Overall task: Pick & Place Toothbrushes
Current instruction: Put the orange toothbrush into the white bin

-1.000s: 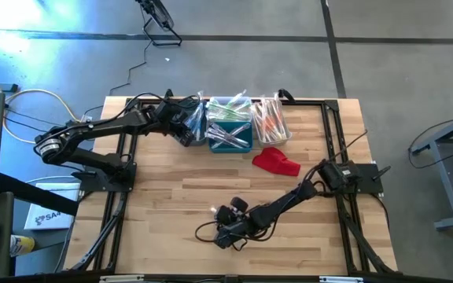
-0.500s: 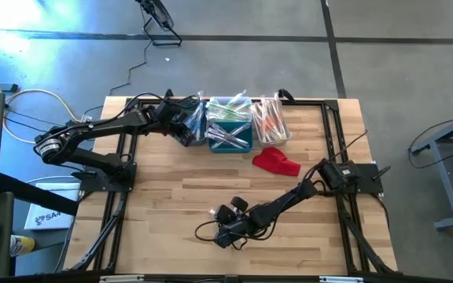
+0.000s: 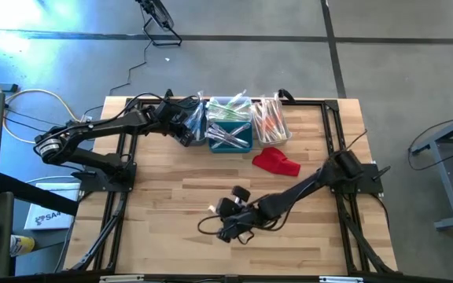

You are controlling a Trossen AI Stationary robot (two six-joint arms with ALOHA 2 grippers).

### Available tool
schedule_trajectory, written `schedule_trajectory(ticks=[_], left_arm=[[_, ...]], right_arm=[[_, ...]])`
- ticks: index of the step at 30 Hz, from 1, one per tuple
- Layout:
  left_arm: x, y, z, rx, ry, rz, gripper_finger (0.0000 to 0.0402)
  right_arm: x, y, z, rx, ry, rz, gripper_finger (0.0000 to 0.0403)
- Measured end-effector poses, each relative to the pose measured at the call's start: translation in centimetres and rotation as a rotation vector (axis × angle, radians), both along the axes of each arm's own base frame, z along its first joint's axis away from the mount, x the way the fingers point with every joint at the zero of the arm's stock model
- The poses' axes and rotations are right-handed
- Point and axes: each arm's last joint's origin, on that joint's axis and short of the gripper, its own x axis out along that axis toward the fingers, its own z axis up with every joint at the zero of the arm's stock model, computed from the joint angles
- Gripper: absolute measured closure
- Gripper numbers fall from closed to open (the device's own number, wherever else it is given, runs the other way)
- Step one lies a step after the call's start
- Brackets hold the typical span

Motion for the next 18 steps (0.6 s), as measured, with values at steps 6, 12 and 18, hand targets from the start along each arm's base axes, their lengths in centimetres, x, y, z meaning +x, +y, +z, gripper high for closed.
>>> schedule_trajectory(ticks=[6,12,18], left_arm=[[0.0,0.0,0.0,-0.004,0.006,0.000,0.0402],[-0.1,0.0,-0.1,-0.005,0.009,0.001,0.0402],[-0.1,0.0,-0.1,-0.003,0.011,-0.002,0.0402]], right_arm=[[0.0,-1.6,1.4,0.022,0.020,0.014,0.0401],[0.8,-2.2,-0.6,0.194,0.118,0.064,0.0401],[0.6,-1.6,-0.6,0.177,0.139,0.158,0.0361]])
